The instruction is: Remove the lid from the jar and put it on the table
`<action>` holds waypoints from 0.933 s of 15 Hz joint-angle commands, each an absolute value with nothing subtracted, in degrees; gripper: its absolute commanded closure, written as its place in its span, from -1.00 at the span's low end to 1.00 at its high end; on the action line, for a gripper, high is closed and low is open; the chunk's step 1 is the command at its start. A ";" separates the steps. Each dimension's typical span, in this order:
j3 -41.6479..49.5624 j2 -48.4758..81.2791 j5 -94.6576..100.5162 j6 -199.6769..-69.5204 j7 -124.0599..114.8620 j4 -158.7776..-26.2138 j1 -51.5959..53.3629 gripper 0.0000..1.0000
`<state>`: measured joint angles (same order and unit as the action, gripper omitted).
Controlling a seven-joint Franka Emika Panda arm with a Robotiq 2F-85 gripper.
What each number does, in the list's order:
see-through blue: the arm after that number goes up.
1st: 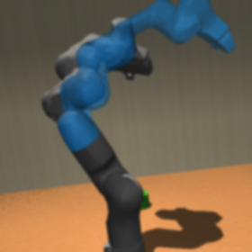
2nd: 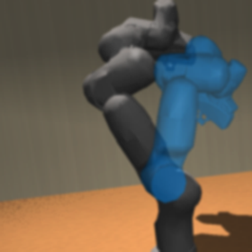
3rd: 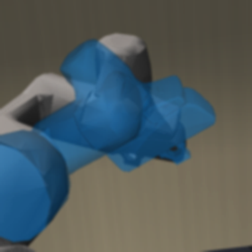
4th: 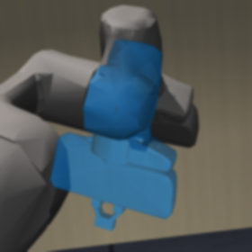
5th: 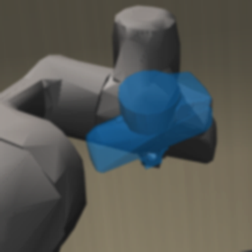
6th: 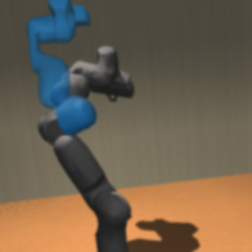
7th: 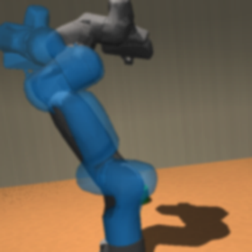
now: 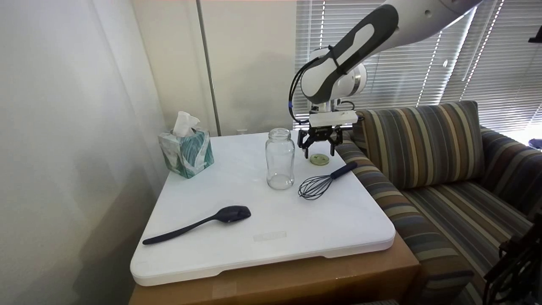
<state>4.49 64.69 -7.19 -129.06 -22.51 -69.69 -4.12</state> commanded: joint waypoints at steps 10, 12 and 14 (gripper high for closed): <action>1.65 41.77 -7.11 -100.77 -7.65 -71.27 -3.76 -1.00; 1.38 39.22 -7.12 -97.20 -6.76 -71.30 -3.57 -1.00; 1.30 39.01 -7.13 -96.76 -6.52 -71.38 -3.55 -1.00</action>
